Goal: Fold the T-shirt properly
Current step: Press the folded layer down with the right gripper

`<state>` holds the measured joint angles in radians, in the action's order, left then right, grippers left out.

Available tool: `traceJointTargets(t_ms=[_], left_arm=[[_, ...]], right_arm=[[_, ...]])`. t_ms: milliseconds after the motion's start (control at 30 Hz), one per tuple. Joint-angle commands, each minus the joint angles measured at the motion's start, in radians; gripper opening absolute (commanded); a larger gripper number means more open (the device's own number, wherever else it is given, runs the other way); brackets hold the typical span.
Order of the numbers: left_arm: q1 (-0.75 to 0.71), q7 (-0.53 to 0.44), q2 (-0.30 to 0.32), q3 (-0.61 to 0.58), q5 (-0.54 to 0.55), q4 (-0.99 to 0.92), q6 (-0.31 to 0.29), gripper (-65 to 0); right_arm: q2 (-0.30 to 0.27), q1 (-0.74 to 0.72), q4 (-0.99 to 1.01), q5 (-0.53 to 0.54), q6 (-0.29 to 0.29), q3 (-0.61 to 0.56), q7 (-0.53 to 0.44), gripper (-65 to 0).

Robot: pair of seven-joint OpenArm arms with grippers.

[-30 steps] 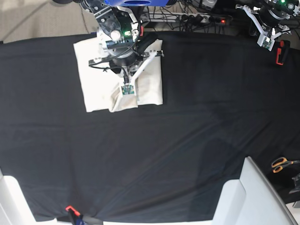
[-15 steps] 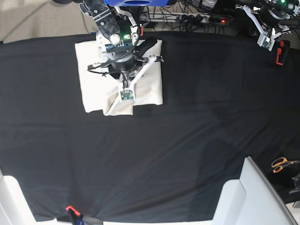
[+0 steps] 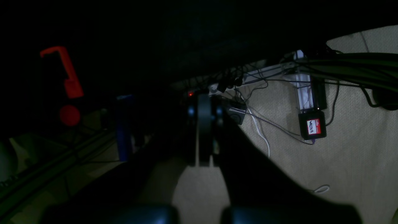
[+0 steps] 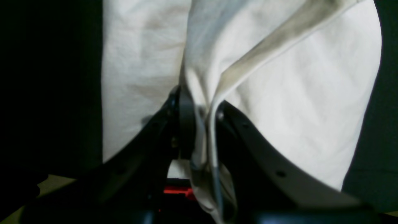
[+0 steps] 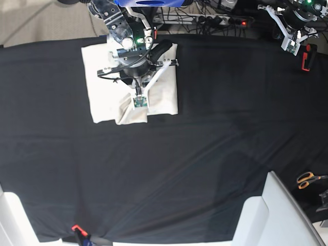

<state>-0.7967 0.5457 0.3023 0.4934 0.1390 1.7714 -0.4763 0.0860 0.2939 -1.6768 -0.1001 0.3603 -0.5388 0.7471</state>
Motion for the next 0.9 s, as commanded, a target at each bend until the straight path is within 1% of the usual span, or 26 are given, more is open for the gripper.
traceJointTargets(t_ms=[0,167,200,267,367,433,467,533,567,633,667,700,733,800,867], left_arm=[[-0.008,-0.011,0.010,0.004,0.003,0.011,0.000,-65.0],[-0.008,-0.011,0.011,0.004,0.004,0.011,0.000,-65.0],[-0.008,-0.011,0.011,0.004,0.004,0.011,0.000,-65.0],[-0.007,-0.011,0.011,0.004,0.004,0.011,0.000,-65.0],[0.012,-0.011,0.011,0.004,0.001,0.003,0.000,-65.0],[0.020,-0.011,0.013,0.004,0.001,-0.026,0.000,-65.0],[0.032,-0.011,0.013,0.004,0.001,-0.037,0.000,-65.0],[0.043,-0.011,0.013,0.004,0.001,-0.061,0.000,-65.0],[0.043,-0.013,0.013,0.004,0.001,-0.075,0.000,-65.0],[0.044,-0.014,0.015,0.004,0.001,-0.089,0.000,-65.0],[0.053,-0.014,0.015,0.004,0.001,-0.090,0.000,-65.0],[0.059,-0.014,0.015,0.004,0.000,-0.092,0.000,-65.0],[0.063,-0.014,0.015,0.004,0.000,-0.094,0.000,-65.0],[0.063,-0.014,0.015,0.004,0.003,-0.092,0.000,-65.0],[0.064,-0.014,0.015,0.004,0.006,-0.089,0.000,-65.0]], right_arm=[[0.010,-0.006,-0.019,-0.002,0.006,-0.007,-0.021,-63.5],[0.011,-0.003,-0.023,0.000,0.006,-0.007,-0.021,-63.0],[0.011,-0.003,-0.024,0.000,0.006,-0.007,-0.021,-61.4],[0.011,-0.002,-0.036,0.000,0.000,-0.010,-0.021,-54.6],[0.008,-0.002,-0.062,0.000,0.000,-0.066,-0.021,-39.5],[0.008,-0.003,-0.067,0.000,0.000,-0.093,-0.021,-32.6],[0.008,-0.005,-0.067,0.000,0.000,-0.102,-0.021,-30.9],[0.007,-0.008,-0.067,0.000,-0.005,-0.114,-0.019,-30.8],[-0.001,-0.008,-0.067,0.000,-0.019,-0.116,-0.021,-30.8],[-0.012,-0.014,-0.069,0.000,-0.076,-0.143,-0.021,-30.8],[-0.019,-0.032,-0.072,0.000,-0.114,-0.163,-0.021,-30.8],[-0.038,-0.045,-0.084,0.000,-0.140,-0.182,-0.014,-30.8],[-0.053,-0.051,-0.104,0.000,-0.149,-0.195,-0.014,-30.8],[-0.084,-0.054,-0.177,-0.002,-0.149,-0.214,-0.014,-30.9],[-0.114,-0.052,-0.266,-0.003,-0.149,-0.209,-0.013,-30.9]])
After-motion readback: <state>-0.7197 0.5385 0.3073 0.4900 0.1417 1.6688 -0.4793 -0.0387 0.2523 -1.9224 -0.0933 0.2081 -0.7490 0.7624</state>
